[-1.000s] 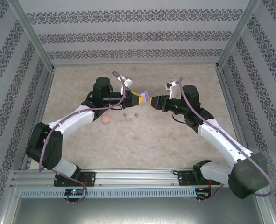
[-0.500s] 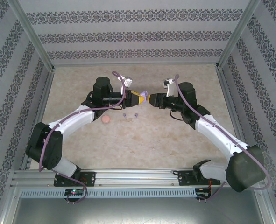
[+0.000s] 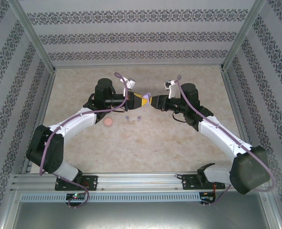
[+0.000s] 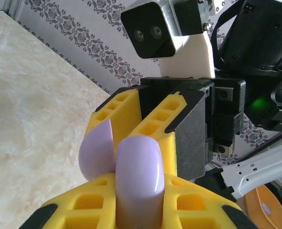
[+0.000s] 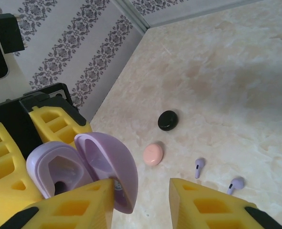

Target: Insert the wireless bluetooth earbuds into the charging case

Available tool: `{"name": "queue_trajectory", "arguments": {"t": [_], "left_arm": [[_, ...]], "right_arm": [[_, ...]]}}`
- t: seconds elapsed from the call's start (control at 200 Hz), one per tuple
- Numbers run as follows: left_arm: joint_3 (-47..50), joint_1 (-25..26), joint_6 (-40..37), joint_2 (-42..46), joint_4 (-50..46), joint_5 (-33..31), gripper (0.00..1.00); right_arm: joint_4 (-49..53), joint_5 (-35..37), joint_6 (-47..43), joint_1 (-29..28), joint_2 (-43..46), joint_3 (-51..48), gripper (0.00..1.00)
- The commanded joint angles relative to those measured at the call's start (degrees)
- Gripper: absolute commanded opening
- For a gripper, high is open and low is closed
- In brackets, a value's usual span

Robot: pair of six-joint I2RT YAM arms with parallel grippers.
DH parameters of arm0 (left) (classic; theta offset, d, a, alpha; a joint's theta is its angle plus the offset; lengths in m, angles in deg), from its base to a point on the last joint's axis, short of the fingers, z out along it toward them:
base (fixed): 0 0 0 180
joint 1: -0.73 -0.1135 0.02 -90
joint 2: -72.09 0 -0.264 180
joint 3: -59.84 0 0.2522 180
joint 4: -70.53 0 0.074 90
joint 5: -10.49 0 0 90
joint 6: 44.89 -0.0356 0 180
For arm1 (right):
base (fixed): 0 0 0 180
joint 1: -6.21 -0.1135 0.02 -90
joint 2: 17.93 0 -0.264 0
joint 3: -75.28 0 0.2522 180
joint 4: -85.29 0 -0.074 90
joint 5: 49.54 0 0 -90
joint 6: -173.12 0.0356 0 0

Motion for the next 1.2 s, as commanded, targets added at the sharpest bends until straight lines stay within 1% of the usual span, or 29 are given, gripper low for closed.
{"name": "queue_trajectory", "arguments": {"t": [0.0,0.23,0.32,0.425,0.505,0.57,0.615,0.649,0.699,0.769,0.809,0.879,0.934,0.999,1.069,1.139,1.199], "left_arm": [[-1.84,0.37,0.3,0.05,3.47,3.44,0.0],[-1.98,0.41,1.04,-0.06,4.12,5.63,0.0],[-1.93,0.57,1.04,-0.12,4.17,5.85,0.0],[-1.98,0.7,1.03,-0.31,4.04,6.16,0.0],[-2.11,0.83,0.78,-0.44,3.53,6.18,0.0],[-2.2,0.91,0.2,-0.58,2.7,5.82,0.0],[-2.21,0.86,-0.5,-0.44,1.58,5.19,0.06],[-2.2,0.93,-0.95,-0.37,0.88,4.25,0.17],[-1.9,0.93,-1.93,0.01,-0.57,2.03,0.27],[-1.41,0.8,-3.24,0.75,-2.21,-2.6,0.51],[-1.22,0.69,-3.89,1.24,-3.02,-5.19,0.58],[-1.3,0.16,-4.74,2.05,-4.23,-8.63,0.65],[-1.72,-0.52,-5.74,2.85,-5.08,-9.78,0.69],[-3.1,-1.42,-8.21,3.81,-8.2,-10.7,0.73],[-6.15,-1.96,-12.42,4.21,-14.23,-10.62,0.74],[-10.39,-2.22,-17.98,3.6,-22.42,-10.06,0.75],[-14.49,-2.22,-22.49,2.16,-30.05,-8.05,0.76]], "right_arm": [[-1.72,-2.75,-1.66,0.08,-0.71,1.42,0.34],[-1.98,-3.73,-1.39,0.44,-1.99,2.66,0.25],[-2.04,-3.92,-1.39,0.44,-2.13,2.88,0.19],[-2.1,-4.02,-1.46,0.44,-2.0,3.06,0.1],[-1.85,-4.13,-1.48,0.44,-1.74,3.31,0.0],[-1.64,-4.13,-1.43,0.42,-1.48,3.47,0.0],[-1.43,-3.91,-1.33,0.48,-1.22,3.66,0.0],[-0.97,-3.53,-1.44,0.35,-0.97,3.76,0.0],[-0.4,-3.07,-1.65,0.35,-0.62,3.86,0.0],[1.24,-1.53,-2.22,0.38,-0.34,4.03,0.0],[2.5,-0.28,-2.8,0.5,-0.24,4.16,0.0],[4.71,1.52,-3.86,0.91,-0.24,4.46,0.0],[6.38,2.39,-4.9,1.35,-0.24,4.55,0.0],[8.59,3.5,-6.86,1.82,-0.1,5.03,0.0],[11.55,4.66,-9.63,2.12,-0.06,5.92,0.0],[15.16,5.58,-13.4,2.28,-0.49,7.69,0.0],[18.7,6.39,-17.24,2.16,-1.05,9.6,0.0]]}}
